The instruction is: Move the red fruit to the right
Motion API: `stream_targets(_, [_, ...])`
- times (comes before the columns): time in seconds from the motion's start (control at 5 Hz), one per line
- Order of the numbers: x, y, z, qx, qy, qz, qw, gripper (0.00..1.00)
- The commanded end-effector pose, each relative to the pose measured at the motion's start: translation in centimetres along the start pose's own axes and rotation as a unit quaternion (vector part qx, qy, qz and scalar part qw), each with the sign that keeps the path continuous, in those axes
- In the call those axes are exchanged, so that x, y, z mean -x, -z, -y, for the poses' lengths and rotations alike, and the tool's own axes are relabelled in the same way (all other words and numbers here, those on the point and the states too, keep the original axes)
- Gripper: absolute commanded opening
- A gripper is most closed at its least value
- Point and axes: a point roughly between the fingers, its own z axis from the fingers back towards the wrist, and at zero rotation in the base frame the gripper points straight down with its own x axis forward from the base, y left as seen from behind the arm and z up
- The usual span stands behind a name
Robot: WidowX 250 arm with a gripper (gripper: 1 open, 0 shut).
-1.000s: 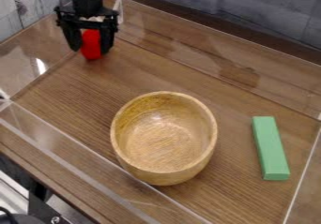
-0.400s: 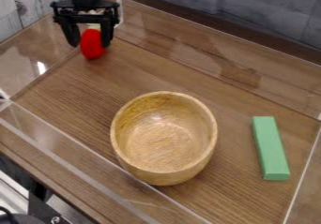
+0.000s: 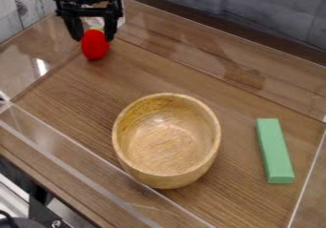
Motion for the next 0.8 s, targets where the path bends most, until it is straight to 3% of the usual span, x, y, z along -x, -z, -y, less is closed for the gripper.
stream_targets(0.0, [-0.8, -2.5, 0.4, -0.009, 0.012, 0.054, 0.9984, 0.0])
stream_targets(0.2, [-0.5, -3.1, 2.3, -0.002, 0.033, 0.057, 0.9978, 0.0])
stream_targets(0.4, [0.8, -4.6, 7.4, 0.01, 0.066, 0.062, 0.9959, 0.0])
stream_targets(0.6, [1.9, -4.7, 12.4, 0.016, 0.085, 0.06, 0.9945, 0.0])
